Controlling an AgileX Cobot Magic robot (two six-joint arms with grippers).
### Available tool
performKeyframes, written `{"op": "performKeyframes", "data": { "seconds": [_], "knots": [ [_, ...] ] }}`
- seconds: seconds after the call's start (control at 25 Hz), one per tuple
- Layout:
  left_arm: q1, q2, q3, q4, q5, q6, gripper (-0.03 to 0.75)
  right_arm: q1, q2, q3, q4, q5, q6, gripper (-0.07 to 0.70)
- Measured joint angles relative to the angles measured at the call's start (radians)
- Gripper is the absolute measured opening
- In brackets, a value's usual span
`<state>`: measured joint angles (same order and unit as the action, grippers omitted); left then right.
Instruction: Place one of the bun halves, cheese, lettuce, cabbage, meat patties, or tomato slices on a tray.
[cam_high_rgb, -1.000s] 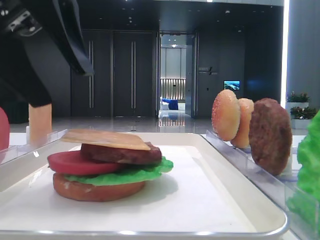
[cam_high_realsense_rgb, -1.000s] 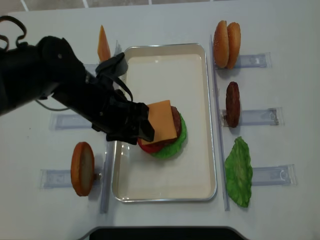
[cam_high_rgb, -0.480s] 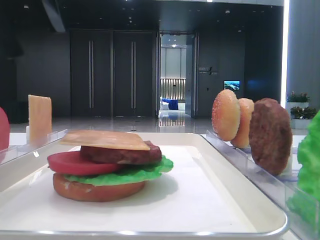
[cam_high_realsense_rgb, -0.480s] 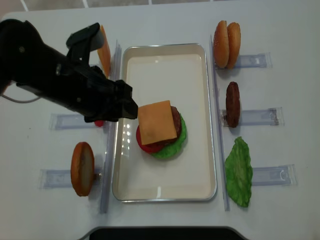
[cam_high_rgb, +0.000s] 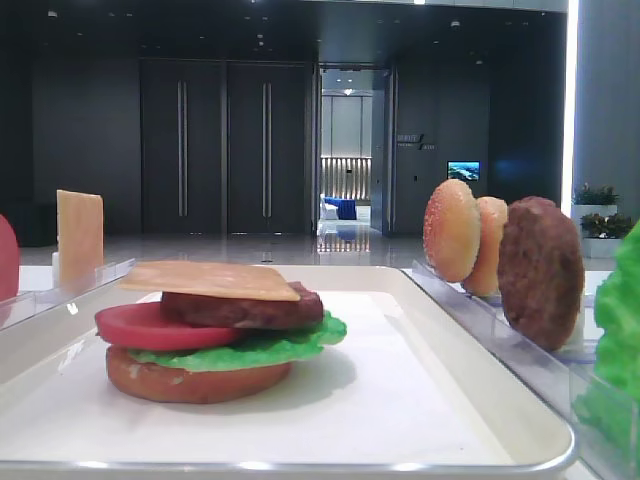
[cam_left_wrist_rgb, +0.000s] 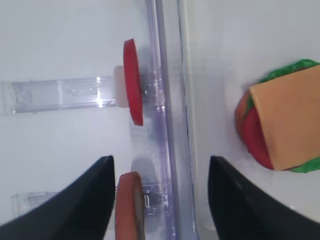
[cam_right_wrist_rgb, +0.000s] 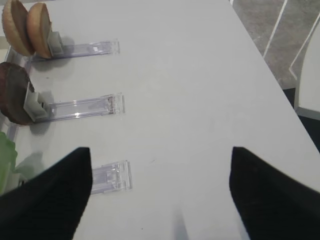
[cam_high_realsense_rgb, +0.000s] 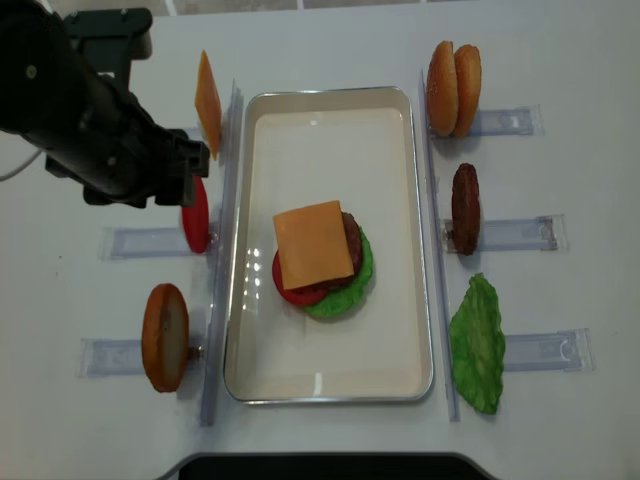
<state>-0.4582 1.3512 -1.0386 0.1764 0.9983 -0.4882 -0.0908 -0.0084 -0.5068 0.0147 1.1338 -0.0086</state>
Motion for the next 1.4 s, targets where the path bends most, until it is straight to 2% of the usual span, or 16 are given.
{"op": "performKeyframes", "data": {
  "seconds": [0.16, 0.28, 0.36, 0.44, 0.6, 0.76, 0.84, 0.96, 1.08, 1.24, 1.4],
  "knots": [
    [0.002, 0.0, -0.001, 0.094, 0.014, -0.038, 0.513, 0.0, 0.0, 0.0, 0.0, 0.0, 0.0, 0.538],
    [0.044, 0.0, -0.002, 0.102, 0.003, -0.042, 0.522, 0.0, 0.0, 0.0, 0.0, 0.0, 0.0, 0.538],
    [0.116, 0.003, -0.006, 0.096, -0.012, -0.021, 0.521, 0.0, 0.0, 0.0, 0.0, 0.0, 0.0, 0.538],
    [0.217, 0.011, -0.008, 0.101, -0.026, 0.022, 0.523, 0.0, 0.0, 0.0, 0.0, 0.0, 0.0, 0.538],
    [0.4, 0.029, -0.008, 0.179, -0.039, 0.121, 0.524, 0.0, 0.0, 0.0, 0.0, 0.0, 0.0, 0.538],
    [0.535, 0.031, -0.008, 0.225, -0.043, 0.251, 0.526, 0.0, 0.0, 0.0, 0.0, 0.0, 0.0, 0.538],
    [0.588, 0.026, -0.005, 0.177, -0.043, 0.329, 0.527, 0.0, 0.0, 0.0, 0.0, 0.0, 0.0, 0.538],
    [0.657, -0.027, 0.047, 0.029, -0.052, 0.43, 0.527, 0.0, 0.0, 0.0, 0.0, 0.0, 0.0, 0.538],
    [0.681, -0.134, 0.149, -0.029, -0.049, 0.459, 0.527, 0.0, 0.0, 0.0, 0.0, 0.0, 0.0, 0.538],
    [0.681, -0.296, 0.282, -0.038, 0.01, 0.4, 0.527, 0.0, 0.0, 0.0, 0.0, 0.0, 0.0, 0.538],
    [0.681, -0.462, 0.373, -0.061, 0.049, 0.383, 0.527, 0.0, 0.0, 0.0, 0.0, 0.0, 0.0, 0.538]
  ]
}}
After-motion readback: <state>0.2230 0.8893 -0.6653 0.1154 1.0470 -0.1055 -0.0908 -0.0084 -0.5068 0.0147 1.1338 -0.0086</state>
